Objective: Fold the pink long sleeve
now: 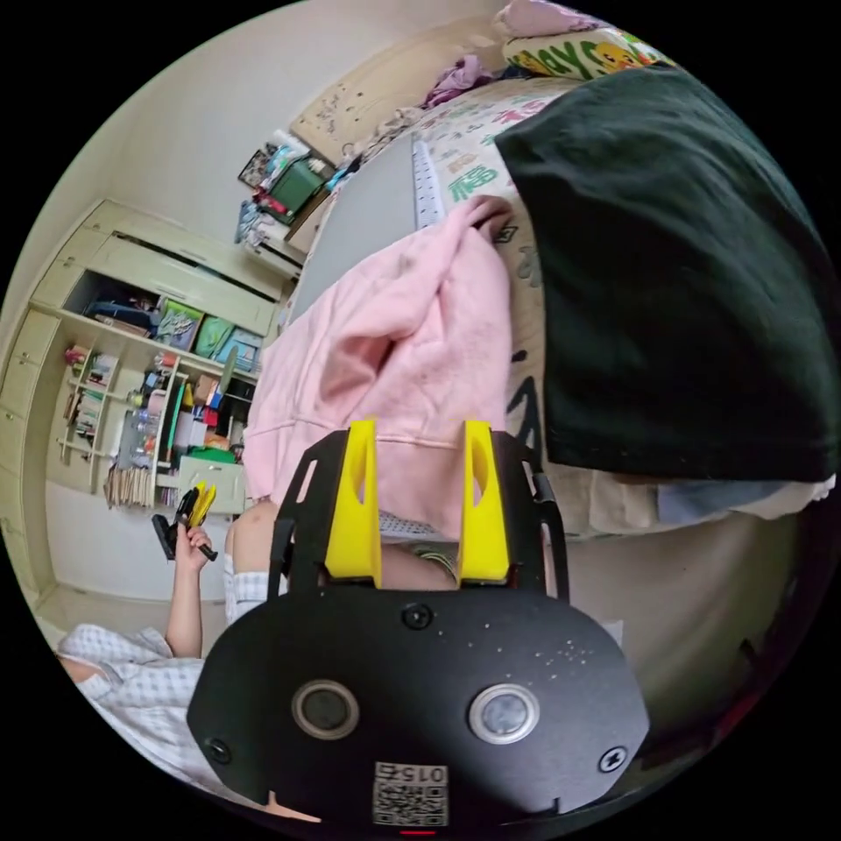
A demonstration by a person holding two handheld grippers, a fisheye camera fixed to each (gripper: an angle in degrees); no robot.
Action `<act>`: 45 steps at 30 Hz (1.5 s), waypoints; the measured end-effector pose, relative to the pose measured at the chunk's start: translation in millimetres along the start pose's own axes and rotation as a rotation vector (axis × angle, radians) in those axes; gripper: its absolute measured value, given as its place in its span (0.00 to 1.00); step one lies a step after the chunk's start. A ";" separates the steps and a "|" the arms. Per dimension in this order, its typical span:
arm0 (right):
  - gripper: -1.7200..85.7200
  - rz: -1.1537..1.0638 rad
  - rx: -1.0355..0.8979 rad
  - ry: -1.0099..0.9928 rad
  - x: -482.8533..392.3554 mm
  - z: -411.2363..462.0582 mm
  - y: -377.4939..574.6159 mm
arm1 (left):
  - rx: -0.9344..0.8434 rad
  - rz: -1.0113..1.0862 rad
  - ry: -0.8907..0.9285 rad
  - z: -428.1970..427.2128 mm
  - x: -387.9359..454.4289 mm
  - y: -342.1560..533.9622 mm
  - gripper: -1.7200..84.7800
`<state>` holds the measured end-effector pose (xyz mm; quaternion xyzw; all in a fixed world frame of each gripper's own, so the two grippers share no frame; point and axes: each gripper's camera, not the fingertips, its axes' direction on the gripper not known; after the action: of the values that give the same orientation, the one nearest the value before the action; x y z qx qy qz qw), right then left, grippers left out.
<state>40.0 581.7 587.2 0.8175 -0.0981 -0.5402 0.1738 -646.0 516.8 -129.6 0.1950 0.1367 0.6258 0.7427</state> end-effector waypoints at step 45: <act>0.07 0.005 -0.161 -0.341 13.8 38.1 -59.8 | -0.469 0.057 0.396 189.5 44.1 -84.4 0.05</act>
<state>8.9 625.2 538.6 0.6973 -0.0844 -0.6767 0.2208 -479.4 525.9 1.3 -0.1037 0.1252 0.6868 0.7085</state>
